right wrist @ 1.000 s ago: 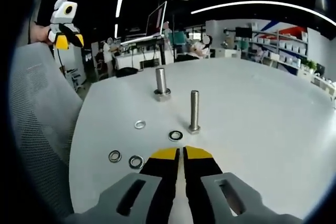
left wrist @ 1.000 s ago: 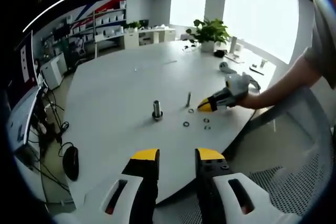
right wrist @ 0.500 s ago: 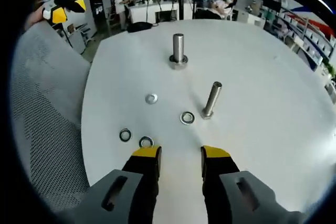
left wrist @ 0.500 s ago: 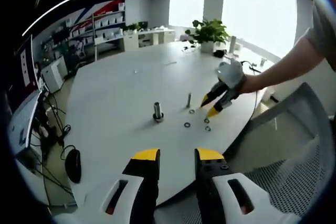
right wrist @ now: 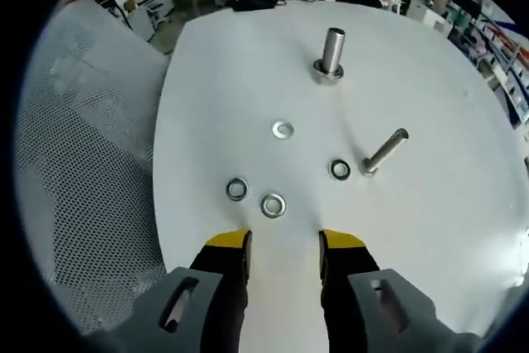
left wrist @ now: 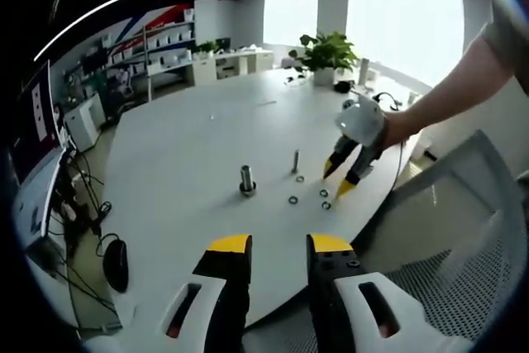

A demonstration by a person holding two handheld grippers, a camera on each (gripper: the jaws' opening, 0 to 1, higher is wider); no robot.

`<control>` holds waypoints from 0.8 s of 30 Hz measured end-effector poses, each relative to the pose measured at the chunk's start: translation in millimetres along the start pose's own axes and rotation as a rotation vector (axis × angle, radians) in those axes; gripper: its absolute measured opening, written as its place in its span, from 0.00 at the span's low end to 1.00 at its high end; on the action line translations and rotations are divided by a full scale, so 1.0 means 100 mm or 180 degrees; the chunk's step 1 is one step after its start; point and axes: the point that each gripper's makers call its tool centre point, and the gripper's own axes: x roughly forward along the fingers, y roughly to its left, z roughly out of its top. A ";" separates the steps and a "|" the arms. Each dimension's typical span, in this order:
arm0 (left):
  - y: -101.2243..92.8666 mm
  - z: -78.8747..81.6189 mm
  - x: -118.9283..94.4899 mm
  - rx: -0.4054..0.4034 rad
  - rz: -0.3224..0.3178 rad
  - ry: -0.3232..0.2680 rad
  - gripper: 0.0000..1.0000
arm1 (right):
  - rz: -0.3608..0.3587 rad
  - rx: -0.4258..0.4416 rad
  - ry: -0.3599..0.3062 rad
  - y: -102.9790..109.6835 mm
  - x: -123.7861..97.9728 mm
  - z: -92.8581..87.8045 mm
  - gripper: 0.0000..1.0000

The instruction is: Place the washer onto the threaded stud by aligning its center hole with the stud, sliding it down to the base, and recovering from edge contact or off-axis alignment until the washer reaches the visible bottom stop.

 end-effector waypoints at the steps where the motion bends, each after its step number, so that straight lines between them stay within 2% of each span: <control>1: -0.01 0.00 0.00 0.0008 -0.0007 0.0005 0.24 | 0.0003 -0.0010 0.0027 0.00 0.01 0.01 0.33; 9: -0.02 0.00 0.00 0.0035 -0.0023 -0.0003 0.24 | 0.0065 -0.0188 0.0240 0.06 0.05 0.11 0.32; 18: -0.04 -0.02 0.02 0.0035 -0.0068 0.0032 0.24 | 0.0162 -0.0494 0.0433 0.09 0.09 0.19 0.23; 24: -0.01 0.01 0.01 -0.0035 -0.0045 -0.0030 0.24 | 0.0233 -0.0719 0.0656 0.05 0.10 0.18 0.18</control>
